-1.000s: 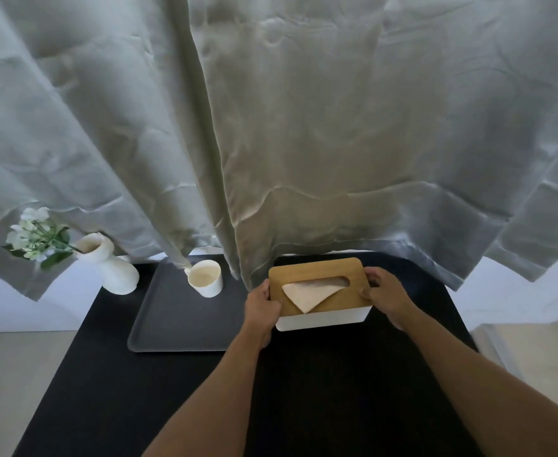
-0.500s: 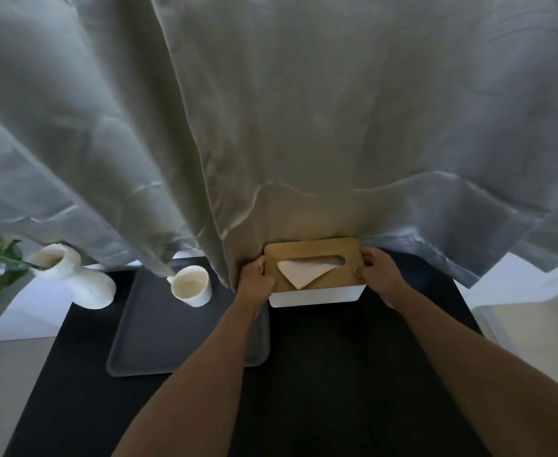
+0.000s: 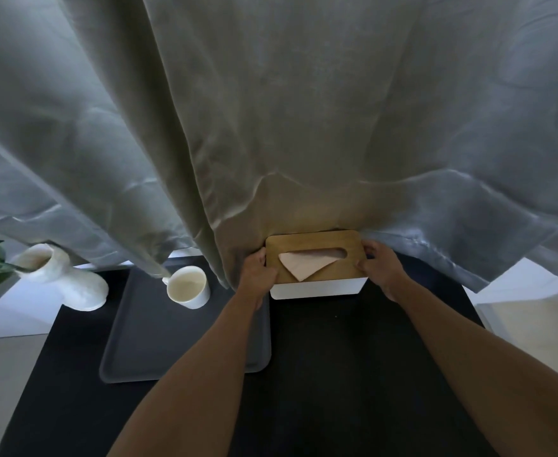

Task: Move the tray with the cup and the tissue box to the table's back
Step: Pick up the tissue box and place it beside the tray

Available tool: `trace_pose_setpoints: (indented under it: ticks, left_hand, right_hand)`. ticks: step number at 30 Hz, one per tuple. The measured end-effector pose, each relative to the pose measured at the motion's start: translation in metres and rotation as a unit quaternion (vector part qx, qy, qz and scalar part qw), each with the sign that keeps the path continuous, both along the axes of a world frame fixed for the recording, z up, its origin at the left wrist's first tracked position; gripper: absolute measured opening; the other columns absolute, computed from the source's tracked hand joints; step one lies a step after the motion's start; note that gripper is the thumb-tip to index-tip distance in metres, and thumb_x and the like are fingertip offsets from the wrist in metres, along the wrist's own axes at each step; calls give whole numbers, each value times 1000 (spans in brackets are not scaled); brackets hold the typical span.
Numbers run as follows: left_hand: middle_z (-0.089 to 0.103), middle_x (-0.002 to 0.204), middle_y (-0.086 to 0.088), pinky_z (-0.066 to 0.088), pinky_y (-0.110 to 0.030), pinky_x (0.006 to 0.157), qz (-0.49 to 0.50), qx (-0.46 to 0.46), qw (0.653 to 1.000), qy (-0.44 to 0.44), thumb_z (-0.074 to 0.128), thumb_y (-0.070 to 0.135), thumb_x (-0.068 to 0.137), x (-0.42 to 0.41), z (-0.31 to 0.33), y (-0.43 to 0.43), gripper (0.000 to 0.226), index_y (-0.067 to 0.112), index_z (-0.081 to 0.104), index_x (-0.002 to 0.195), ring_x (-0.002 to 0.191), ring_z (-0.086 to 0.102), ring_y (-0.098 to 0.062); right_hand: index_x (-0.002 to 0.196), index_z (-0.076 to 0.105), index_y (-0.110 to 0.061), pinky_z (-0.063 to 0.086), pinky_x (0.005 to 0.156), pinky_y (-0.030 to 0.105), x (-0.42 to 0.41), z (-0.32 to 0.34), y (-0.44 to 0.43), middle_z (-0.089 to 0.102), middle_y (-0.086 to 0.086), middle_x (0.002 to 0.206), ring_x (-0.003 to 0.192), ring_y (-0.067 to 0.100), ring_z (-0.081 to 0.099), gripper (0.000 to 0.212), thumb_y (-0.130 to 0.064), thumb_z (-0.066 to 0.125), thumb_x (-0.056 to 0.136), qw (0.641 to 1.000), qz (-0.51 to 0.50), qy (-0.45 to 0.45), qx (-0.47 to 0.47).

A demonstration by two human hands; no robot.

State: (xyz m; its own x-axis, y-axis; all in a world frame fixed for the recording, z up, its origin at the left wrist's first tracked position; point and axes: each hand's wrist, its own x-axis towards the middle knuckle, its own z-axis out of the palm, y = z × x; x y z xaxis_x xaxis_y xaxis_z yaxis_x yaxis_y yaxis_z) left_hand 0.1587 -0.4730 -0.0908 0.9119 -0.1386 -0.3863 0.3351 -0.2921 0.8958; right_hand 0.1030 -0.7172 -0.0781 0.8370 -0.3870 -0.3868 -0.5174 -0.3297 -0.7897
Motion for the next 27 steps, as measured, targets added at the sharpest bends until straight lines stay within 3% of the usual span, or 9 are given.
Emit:
trace_pose_setpoints:
  ticks: [3, 6, 10, 12, 15, 18, 23, 27]
  left_hand:
    - [68, 92, 10, 54, -25, 76, 4, -11, 1000, 1, 45, -14, 81, 3, -2, 0, 55, 24, 66, 115, 88, 65, -10]
    - [67, 94, 11, 55, -33, 87, 6, 5, 1000, 11, 45, -12, 81, 8, -6, 0, 57, 18, 61, 127, 90, 63, -11]
    - [69, 113, 1, 53, -42, 97, 10, 31, 999, 11, 46, -8, 78, 14, -11, 2, 63, 20, 58, 132, 106, 64, -21]
    - [70, 113, -3, 53, -46, 97, 15, 37, 999, 6, 45, -5, 75, 17, -16, 3, 62, 28, 63, 124, 107, 65, -25]
    - [73, 103, -1, 54, -45, 91, 15, 26, 1000, 3, 44, 0, 66, 23, -23, 3, 57, 44, 69, 92, 100, 66, -24]
    - [68, 95, 1, 53, -39, 85, 10, 26, 1000, 2, 45, -1, 67, 24, -23, 2, 51, 43, 68, 79, 96, 63, -23]
    - [75, 105, -4, 55, -47, 95, 7, 23, 1000, -5, 45, -7, 70, 22, -17, 2, 61, 48, 69, 78, 104, 68, -26]
    - [70, 94, 7, 53, -45, 96, 7, 19, 1000, 4, 47, -10, 75, 22, -15, 2, 56, 38, 69, 93, 102, 67, -23]
  right_hand:
    - [137, 48, -13, 51, 95, 46, 5, 0, 0, 58, 6, 121, 105, 23, 55, 52, -1, 59, 88, 1000, 0, -4, -5]
    - [137, 47, -12, 51, 94, 45, 8, -2, 1, 57, 7, 120, 101, 21, 55, 51, -2, 58, 89, 1000, 7, -2, -8]
    - [139, 46, -13, 51, 92, 41, 12, -4, 1, 56, 9, 129, 106, 21, 55, 54, -2, 59, 88, 1000, 9, -4, -1]
    - [141, 44, -14, 50, 91, 39, 14, -7, 0, 55, 8, 133, 111, 22, 55, 57, -3, 60, 87, 1000, 10, -5, -1]
    - [141, 43, -13, 48, 86, 35, 17, -7, 0, 55, 6, 129, 106, 19, 54, 57, -3, 59, 88, 1000, 4, -5, 1]
    - [137, 47, -12, 50, 88, 39, 20, -7, 1, 57, 5, 120, 100, 19, 54, 52, 0, 58, 88, 1000, 4, -4, -2]
    - [134, 50, -14, 52, 91, 42, 22, -7, -1, 60, 4, 117, 108, 26, 60, 51, 1, 59, 86, 1000, 9, -4, 0]
    - [139, 46, -14, 51, 92, 41, 21, -8, -1, 58, 3, 119, 103, 20, 56, 56, 0, 59, 87, 1000, 7, -4, 3]
